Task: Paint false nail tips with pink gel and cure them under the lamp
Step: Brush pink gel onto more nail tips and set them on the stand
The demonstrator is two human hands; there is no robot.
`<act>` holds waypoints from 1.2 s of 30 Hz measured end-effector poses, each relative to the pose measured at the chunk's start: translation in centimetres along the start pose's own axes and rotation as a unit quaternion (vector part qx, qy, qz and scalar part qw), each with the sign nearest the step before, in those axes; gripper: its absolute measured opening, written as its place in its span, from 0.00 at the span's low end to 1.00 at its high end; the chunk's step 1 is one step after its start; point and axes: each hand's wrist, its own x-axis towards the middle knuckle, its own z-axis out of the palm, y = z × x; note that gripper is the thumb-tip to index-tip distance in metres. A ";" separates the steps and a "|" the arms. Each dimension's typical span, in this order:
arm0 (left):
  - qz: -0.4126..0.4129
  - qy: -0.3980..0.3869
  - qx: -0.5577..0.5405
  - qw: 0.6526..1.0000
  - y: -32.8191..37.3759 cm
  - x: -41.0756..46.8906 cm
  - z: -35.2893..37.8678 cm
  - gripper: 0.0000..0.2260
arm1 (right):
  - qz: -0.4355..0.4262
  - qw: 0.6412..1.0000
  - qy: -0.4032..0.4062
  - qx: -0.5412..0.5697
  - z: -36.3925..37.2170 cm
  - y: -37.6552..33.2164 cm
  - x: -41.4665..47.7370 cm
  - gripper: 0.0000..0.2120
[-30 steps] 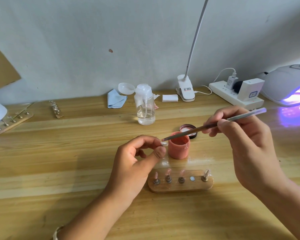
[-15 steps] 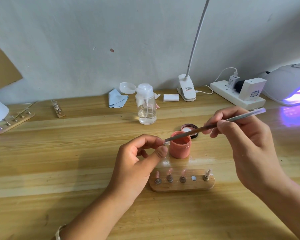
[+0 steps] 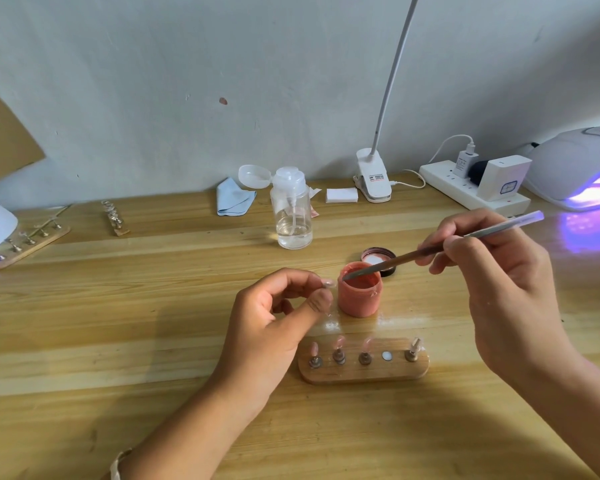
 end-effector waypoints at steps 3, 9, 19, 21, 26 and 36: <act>-0.004 0.003 -0.004 1.000 0.0 0.0 0.0 0.08 | -0.014 1.000 -0.019 0.015 0.1 -0.1 -0.2 0.04; -0.004 0.000 -0.009 1.000 0.0 0.0 0.1 0.06 | -0.023 0.997 -0.063 0.023 0.2 0.2 -0.4 0.04; -0.011 0.010 -0.022 1.000 0.1 -0.1 0.0 0.07 | -0.028 1.000 -0.012 0.004 -0.1 0.2 -0.2 0.04; -0.009 0.009 -0.022 1.000 0.0 0.0 0.1 0.06 | -0.038 0.999 -0.027 0.011 0.0 0.2 -0.3 0.05; -0.010 0.009 -0.030 0.999 0.1 0.0 0.1 0.05 | -0.043 0.997 -0.061 0.024 0.3 0.2 -0.4 0.03; -0.016 0.015 -0.035 0.999 0.1 0.0 0.2 0.07 | -0.046 0.999 -0.018 0.001 0.1 0.2 -0.3 0.04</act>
